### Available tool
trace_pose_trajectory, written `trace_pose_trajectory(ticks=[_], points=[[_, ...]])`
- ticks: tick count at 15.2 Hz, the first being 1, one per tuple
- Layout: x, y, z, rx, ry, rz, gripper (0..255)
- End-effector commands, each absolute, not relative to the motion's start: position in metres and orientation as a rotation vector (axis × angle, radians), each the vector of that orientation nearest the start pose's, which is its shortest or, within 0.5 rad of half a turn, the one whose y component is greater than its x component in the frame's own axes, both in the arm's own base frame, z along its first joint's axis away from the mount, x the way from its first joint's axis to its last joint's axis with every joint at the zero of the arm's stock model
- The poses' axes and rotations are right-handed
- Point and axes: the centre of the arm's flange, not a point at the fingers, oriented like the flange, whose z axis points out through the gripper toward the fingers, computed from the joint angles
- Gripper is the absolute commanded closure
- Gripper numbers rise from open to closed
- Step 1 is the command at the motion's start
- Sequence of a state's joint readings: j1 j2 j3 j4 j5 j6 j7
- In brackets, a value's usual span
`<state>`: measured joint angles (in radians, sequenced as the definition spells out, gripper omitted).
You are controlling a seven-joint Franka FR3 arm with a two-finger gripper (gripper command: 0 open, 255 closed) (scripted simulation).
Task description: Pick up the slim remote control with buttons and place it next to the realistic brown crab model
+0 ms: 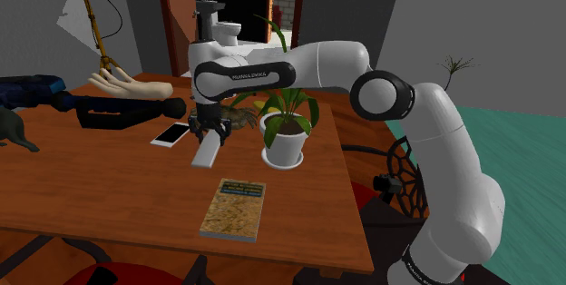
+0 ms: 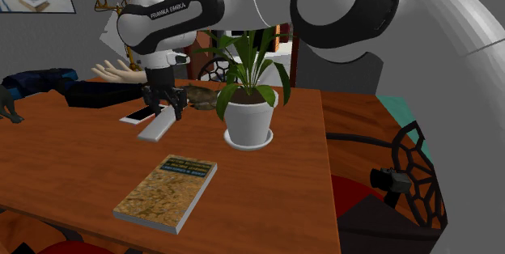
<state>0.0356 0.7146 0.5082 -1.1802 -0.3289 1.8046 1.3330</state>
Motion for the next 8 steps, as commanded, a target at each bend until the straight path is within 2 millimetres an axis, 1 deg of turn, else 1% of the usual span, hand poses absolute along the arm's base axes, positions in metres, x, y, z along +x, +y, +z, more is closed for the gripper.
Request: trace_pose_trajectory(ticks=[1, 8], points=[[0.689, 0.264, 0.389, -2.887, 1.249, 0.016, 255], [0.689, 0.264, 0.352, -2.887, 1.249, 0.016, 255]])
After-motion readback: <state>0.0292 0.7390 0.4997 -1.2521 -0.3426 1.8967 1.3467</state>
